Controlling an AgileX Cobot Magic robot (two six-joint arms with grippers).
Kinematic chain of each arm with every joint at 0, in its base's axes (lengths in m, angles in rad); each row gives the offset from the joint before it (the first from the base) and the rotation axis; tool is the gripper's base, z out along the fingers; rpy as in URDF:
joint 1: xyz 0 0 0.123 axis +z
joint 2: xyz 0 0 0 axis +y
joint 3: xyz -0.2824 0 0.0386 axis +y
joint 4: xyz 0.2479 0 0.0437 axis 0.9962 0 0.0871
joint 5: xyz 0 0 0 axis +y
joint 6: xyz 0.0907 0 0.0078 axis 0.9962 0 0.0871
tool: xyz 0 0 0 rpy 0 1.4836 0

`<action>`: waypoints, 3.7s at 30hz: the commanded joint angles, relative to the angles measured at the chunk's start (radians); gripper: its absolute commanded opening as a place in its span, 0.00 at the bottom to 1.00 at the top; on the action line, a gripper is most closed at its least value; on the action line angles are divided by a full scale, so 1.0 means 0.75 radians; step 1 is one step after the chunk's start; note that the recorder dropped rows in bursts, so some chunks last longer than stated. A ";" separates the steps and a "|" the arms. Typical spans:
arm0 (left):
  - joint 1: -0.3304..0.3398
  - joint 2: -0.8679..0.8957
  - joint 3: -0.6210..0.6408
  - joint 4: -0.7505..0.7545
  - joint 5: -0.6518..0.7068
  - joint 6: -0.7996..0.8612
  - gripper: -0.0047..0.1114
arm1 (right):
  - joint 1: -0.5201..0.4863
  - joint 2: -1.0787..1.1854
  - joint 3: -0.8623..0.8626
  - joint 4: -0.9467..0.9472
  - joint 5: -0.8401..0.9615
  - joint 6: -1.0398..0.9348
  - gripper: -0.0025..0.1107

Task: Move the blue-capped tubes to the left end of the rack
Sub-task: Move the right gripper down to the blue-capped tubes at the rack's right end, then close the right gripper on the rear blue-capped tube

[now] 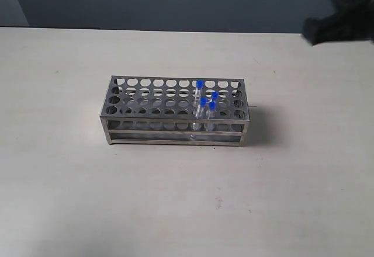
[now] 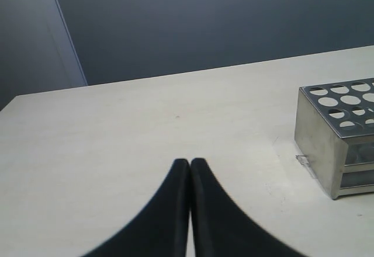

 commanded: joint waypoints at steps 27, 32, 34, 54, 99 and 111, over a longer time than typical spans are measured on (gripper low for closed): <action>-0.017 -0.007 -0.004 0.002 -0.003 -0.001 0.05 | 0.076 0.802 0.005 -0.507 -0.562 0.333 0.27; -0.017 -0.007 -0.004 0.002 -0.003 -0.001 0.05 | 0.076 0.802 0.005 -0.619 -0.545 0.403 0.27; -0.017 -0.007 -0.004 0.002 -0.003 -0.001 0.05 | 0.076 0.802 0.005 -0.616 -0.524 0.410 0.27; -0.017 -0.007 -0.004 0.002 -0.003 -0.001 0.05 | 0.076 0.609 0.007 -0.959 -0.331 0.801 0.27; -0.017 -0.007 -0.004 0.002 -0.003 -0.001 0.05 | 0.076 0.917 0.070 -0.668 -0.623 0.497 0.27; -0.017 -0.007 -0.004 0.002 -0.003 -0.001 0.05 | 0.076 0.935 0.070 -0.563 -0.629 0.423 0.27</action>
